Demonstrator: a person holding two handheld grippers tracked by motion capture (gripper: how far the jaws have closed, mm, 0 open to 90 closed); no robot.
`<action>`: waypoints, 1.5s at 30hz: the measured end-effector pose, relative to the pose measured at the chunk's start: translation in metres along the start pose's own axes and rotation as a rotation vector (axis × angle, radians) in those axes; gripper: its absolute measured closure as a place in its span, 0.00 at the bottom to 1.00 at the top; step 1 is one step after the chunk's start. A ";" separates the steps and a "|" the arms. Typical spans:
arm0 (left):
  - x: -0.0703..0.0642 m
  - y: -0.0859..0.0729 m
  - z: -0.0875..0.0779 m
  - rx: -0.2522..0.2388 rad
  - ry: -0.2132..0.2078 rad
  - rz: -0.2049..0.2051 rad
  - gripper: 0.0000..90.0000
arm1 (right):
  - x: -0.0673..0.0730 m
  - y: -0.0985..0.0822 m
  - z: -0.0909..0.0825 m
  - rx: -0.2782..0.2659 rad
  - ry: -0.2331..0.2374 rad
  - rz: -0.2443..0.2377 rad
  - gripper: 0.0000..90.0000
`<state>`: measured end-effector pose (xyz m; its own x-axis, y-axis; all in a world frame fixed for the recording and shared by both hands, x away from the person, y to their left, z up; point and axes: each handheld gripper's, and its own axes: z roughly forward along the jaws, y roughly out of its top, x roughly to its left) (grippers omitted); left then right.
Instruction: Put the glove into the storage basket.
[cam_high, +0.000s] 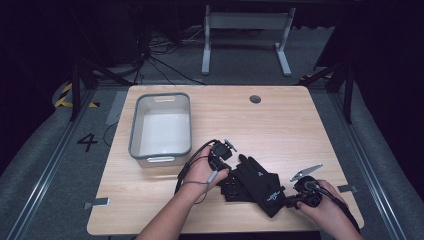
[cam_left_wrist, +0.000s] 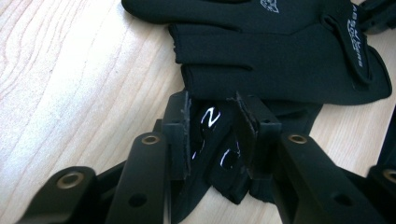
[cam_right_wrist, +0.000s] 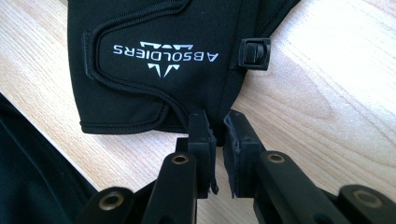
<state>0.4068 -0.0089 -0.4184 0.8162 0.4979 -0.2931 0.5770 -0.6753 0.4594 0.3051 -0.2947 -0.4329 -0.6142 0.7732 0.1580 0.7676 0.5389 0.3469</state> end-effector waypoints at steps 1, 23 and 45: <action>0.001 0.001 0.001 -0.003 -0.008 -0.013 0.73 | 0.000 0.000 0.000 0.001 0.000 -0.007 0.91; 0.009 0.012 0.019 0.021 -0.078 -0.103 0.69 | 0.002 0.000 0.000 -0.003 -0.016 -0.019 0.91; -0.012 0.017 0.002 -0.032 0.005 -0.023 0.99 | 0.003 0.000 -0.006 -0.020 -0.042 -0.006 0.95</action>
<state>0.4068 -0.0273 -0.4091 0.8023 0.5163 -0.2996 0.5945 -0.6455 0.4795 0.3016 -0.2942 -0.4268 -0.6101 0.7837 0.1166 0.7599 0.5370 0.3663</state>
